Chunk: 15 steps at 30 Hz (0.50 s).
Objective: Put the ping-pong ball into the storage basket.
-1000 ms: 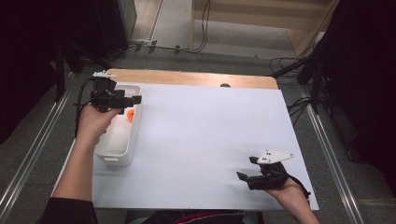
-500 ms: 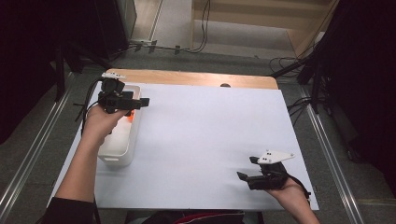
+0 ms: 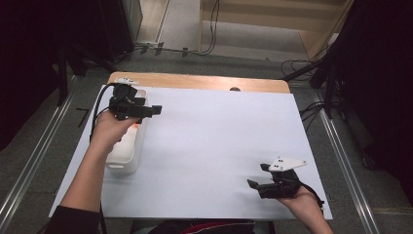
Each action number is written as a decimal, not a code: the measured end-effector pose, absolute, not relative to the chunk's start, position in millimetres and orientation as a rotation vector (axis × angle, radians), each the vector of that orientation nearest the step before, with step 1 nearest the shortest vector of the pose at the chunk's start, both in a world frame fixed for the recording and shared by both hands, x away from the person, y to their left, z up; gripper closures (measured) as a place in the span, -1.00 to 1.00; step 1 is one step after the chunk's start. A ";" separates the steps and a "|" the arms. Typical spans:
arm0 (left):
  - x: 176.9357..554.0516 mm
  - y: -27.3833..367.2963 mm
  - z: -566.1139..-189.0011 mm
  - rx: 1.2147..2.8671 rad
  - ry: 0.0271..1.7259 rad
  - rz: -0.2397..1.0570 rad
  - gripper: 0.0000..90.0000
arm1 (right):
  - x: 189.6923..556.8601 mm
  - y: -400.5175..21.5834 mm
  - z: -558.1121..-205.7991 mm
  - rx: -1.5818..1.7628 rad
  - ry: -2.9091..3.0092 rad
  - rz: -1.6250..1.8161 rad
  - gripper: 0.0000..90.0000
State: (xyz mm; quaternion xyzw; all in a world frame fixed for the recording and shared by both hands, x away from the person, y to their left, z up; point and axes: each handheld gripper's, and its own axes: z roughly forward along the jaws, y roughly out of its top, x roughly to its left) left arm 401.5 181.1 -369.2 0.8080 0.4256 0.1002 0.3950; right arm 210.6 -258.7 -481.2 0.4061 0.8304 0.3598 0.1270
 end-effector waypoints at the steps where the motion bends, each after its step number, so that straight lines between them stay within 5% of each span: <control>1: 401.3 180.3 -370.0 2.048 1.073 0.246 -0.49 | 210.6 -258.8 -481.2 1.181 2.417 1.047 -0.51; 15: 393.0 171.2 -376.2 2.071 1.019 0.190 -0.49 | 210.8 -259.2 -481.1 1.181 2.413 1.049 -0.51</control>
